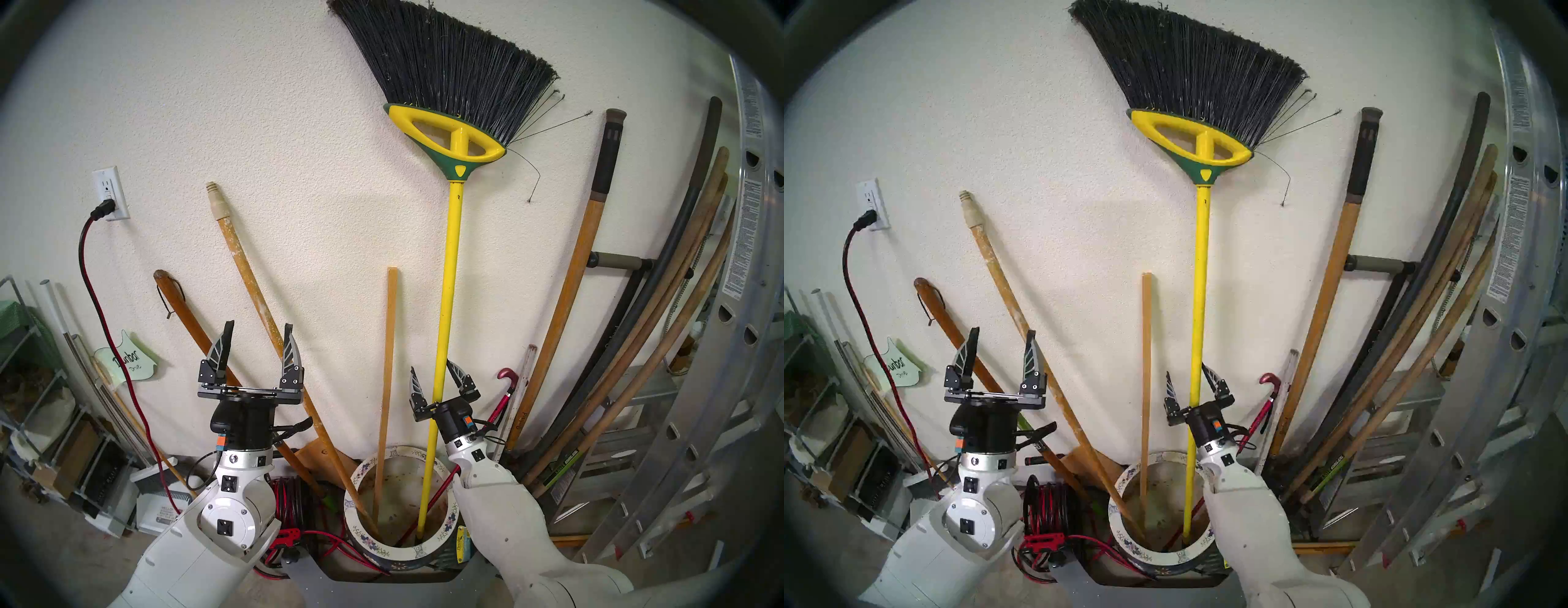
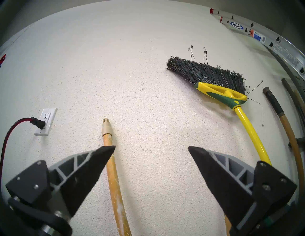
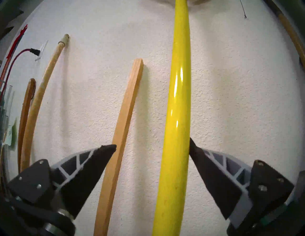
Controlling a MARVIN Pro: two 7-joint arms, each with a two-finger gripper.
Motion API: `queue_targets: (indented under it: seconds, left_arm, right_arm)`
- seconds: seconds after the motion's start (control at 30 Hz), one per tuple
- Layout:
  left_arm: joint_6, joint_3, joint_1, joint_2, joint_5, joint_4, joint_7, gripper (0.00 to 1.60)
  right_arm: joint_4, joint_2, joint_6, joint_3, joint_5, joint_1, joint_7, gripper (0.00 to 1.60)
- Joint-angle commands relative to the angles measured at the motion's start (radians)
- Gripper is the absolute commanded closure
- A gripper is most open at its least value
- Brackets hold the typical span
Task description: Take wooden sticks or brooms out of the pot
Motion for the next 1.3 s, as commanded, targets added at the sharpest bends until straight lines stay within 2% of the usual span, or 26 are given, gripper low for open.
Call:
queue_targets:
  seconds: [0.0,0.13,0.33,0.53,0.57,0.6,0.63,0.67,0.7,0.77,1.0,1.03,1.27]
  left_arm:
    - [-0.001,0.001,-0.002,-0.003,0.0,-0.001,0.001,0.0]
    - [-0.001,0.0,-0.002,-0.004,0.0,0.0,0.0,0.0]
    - [-0.001,-0.001,-0.001,-0.005,0.0,0.0,-0.001,0.0]
    - [-0.001,-0.002,-0.001,-0.006,0.0,0.0,-0.003,0.0]
    - [-0.001,-0.002,-0.001,-0.006,0.0,0.0,-0.003,0.0]
    - [-0.001,-0.002,-0.001,-0.006,0.0,0.0,-0.004,0.0]
    - [-0.001,-0.002,-0.001,-0.007,-0.001,0.0,-0.004,0.0]
    - [-0.001,-0.002,-0.001,-0.007,-0.001,0.0,-0.004,0.0]
    - [-0.001,-0.003,-0.001,-0.007,-0.001,0.0,-0.005,0.0]
    - [-0.001,-0.003,0.0,-0.007,-0.001,0.0,-0.005,0.0]
    - [-0.001,-0.004,0.0,-0.008,-0.001,0.0,-0.007,0.0]
    - [-0.001,-0.004,0.0,-0.009,-0.001,0.0,-0.007,0.0]
    - [-0.001,-0.005,0.0,-0.01,-0.001,0.0,-0.009,0.0]
  right_arm:
    - [0.082,-0.025,-0.005,0.006,-0.092,0.085,-0.119,0.0]
    - [0.115,-0.023,-0.005,0.018,-0.154,0.095,-0.184,0.0]
    - [0.038,-0.02,-0.005,0.001,-0.244,0.032,-0.299,0.0]
    - [-0.019,0.004,-0.005,-0.013,-0.267,-0.039,-0.31,0.0]
    - [-0.029,0.006,-0.005,-0.012,-0.271,-0.053,-0.312,0.25]
    - [-0.036,0.008,-0.005,-0.008,-0.275,-0.067,-0.311,0.41]
    - [-0.035,0.018,-0.005,-0.023,-0.264,-0.077,-0.316,0.51]
    - [-0.046,0.024,-0.005,-0.032,-0.257,-0.091,-0.32,0.82]
    - [-0.053,0.03,-0.005,-0.039,-0.252,-0.104,-0.325,0.88]
    - [-0.069,0.038,-0.005,-0.046,-0.245,-0.128,-0.333,1.15]
    - [-0.127,0.053,-0.005,-0.051,-0.222,-0.187,-0.345,1.3]
    - [-0.131,0.053,-0.005,-0.048,-0.22,-0.192,-0.345,1.6]
    - [-0.196,0.066,-0.005,-0.071,-0.178,-0.242,-0.328,1.6]
